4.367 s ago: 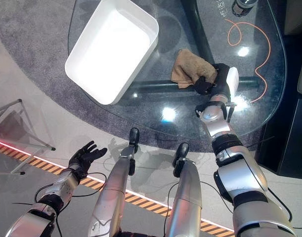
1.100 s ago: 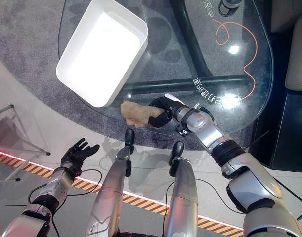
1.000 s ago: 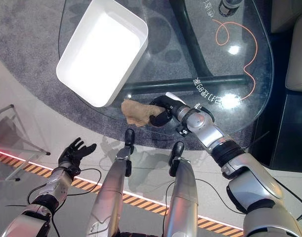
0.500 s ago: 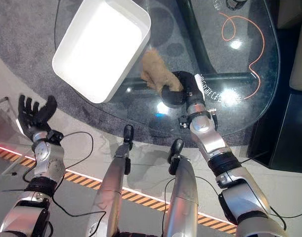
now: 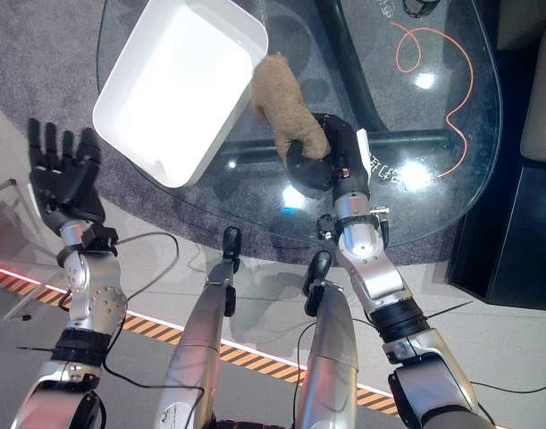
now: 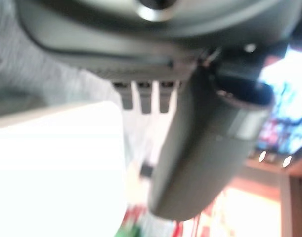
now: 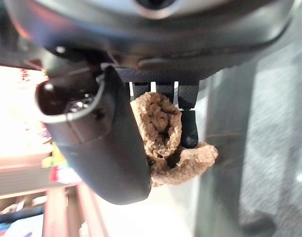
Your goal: Wipe the table with a cloth and put it in the basket.
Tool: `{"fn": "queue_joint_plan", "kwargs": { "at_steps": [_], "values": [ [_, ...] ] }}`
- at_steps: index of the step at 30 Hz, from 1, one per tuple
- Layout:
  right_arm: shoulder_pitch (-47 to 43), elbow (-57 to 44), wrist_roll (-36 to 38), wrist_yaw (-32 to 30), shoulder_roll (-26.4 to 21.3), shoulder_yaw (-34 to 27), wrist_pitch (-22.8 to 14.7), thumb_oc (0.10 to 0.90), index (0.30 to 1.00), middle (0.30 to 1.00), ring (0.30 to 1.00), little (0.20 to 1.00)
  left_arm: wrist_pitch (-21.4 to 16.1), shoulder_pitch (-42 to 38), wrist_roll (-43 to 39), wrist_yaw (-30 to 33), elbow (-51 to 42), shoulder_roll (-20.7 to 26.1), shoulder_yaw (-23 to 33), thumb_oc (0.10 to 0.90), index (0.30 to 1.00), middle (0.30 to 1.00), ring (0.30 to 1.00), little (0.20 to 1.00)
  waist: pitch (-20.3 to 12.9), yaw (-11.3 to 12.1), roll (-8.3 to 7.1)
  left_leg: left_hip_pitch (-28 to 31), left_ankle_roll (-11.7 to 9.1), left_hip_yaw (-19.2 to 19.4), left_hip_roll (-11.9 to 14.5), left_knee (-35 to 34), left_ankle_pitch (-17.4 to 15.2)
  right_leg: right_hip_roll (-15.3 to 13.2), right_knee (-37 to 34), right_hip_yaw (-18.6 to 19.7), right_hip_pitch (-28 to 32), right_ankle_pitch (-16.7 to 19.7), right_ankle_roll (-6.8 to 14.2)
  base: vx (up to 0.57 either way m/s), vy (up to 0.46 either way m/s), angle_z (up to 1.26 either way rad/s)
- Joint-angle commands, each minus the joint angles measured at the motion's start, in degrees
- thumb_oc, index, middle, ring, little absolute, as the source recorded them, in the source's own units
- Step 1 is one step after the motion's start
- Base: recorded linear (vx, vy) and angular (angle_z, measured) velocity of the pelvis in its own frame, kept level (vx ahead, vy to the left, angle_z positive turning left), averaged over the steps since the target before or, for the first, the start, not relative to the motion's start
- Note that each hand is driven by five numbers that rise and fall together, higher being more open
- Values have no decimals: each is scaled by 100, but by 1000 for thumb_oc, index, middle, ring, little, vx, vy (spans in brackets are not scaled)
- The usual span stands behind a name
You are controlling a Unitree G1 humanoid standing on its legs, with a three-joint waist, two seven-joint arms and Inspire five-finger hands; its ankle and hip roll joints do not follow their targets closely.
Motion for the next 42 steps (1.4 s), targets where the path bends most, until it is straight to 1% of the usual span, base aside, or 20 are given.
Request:
{"fn": "queue_joint_plan", "kwargs": {
  "at_steps": [1,2,5,6,9,12,19,20,21,26,29,35,37,40,42],
  "values": [
    [-594,-1206,-252,191,190,-336,-1072,100,300,300,300,200,-345,-245,-16,-330,-466,215,315,800,900,900,900,900,-155,-57,-66,185,450,329,-333,699,-568,289,-763,91,268,815,214,0,0,0],
    [-594,-1206,-252,191,190,-336,-1072,100,300,300,300,200,-345,-245,-16,-330,-466,215,315,800,900,900,900,900,-155,-57,-66,185,450,329,-333,699,-568,289,-763,91,268,815,214,0,0,0],
    [-550,-1817,-223,648,232,-335,-1368,100,300,300,300,200,22,-191,-343,-817,-857,237,202,800,900,900,900,900,-155,-107,-70,266,447,377,-337,667,-571,310,-839,111,357,854,229,4,13,0],
    [-547,-1820,-223,649,232,-335,-1367,100,300,300,300,200,24,-189,-344,-818,-858,237,203,800,900,900,900,900,-155,-107,-70,268,447,377,-337,666,-570,311,-841,111,359,855,229,5,18,-3],
    [-535,-2052,-112,782,240,-313,-1414,100,300,300,300,200,191,-158,-435,-961,-1004,234,140,800,900,900,900,900,-155,-111,-70,261,446,392,-340,666,-572,307,-864,108,362,867,235,-1,1,-1],
    [-529,-2240,19,977,242,-278,-1445,100,300,300,300,200,437,-121,-551,-1150,-1115,280,50,800,900,900,900,900,-155,-113,-72,266,447,404,-334,657,-565,308,-889,97,378,888,242,0,0,0],
    [-549,-2495,344,1445,181,-147,-1483,100,300,300,300,200,827,-112,-1274,-1678,-1158,340,-59,800,900,900,900,900,-155,-138,-80,328,428,441,-326,606,-554,308,-980,85,457,915,252,0,0,0],
    [-550,-2497,356,1454,178,-142,-1483,100,300,300,300,200,827,-114,-1281,-1694,-1154,341,-61,800,900,900,900,900,-155,-139,-80,330,429,442,-326,604,-553,308,-982,84,459,916,253,0,0,0],
    [-546,-2550,453,1597,172,-54,-1482,100,300,300,300,200,970,-116,-1464,-1779,-1193,316,-130,800,900,900,900,900,-155,-145,-81,330,428,453,-321,606,-546,299,-977,79,450,930,256,0,0,0],
    [-564,-2633,670,1814,183,80,-1333,100,300,300,300,200,1138,-88,-1773,-1941,-1209,307,-204,800,900,900,900,900,-155,-144,-78,327,428,454,-322,613,-540,290,-980,73,451,941,262,0,0,0],
    [-602,-2633,704,1962,160,200,-1165,100,300,300,300,200,1245,-76,-2013,-2075,-1218,290,-243,800,900,900,900,900,-155,-140,-73,332,423,466,-328,598,-526,289,-1015,67,466,952,257,0,0,0],
    [-659,-2612,768,2191,139,483,-960,100,300,300,300,200,1482,-99,-2424,-2350,-1301,229,-355,800,900,900,900,900,-155,-125,-61,338,418,464,-341,557,-498,273,-1044,48,469,972,259,0,0,0],
    [-662,-2604,789,2227,142,520,-945,100,300,300,300,200,1496,-116,-2458,-2363,-1312,232,-388,800,900,900,900,900,-155,-125,-61,333,419,460,-346,561,-498,270,-1043,46,466,974,258,0,0,0],
    [-731,-2583,820,2382,155,681,-736,100,300,300,300,200,1573,-183,-2541,-2496,-1330,231,-454,800,900,900,900,900,-155,-120,-58,339,418,453,-353,563,-492,267,-1025,50,466,976,256,0,0,0],
    [-763,-2571,816,2450,122,767,-603,100,300,300,300,200,1515,-209,-2560,-2601,-1347,237,-486,800,900,900,900,900,-155,-119,-56,348,420,455,-357,547,-484,270,-1033,50,468,979,250,0,0,0]
  ]
}}
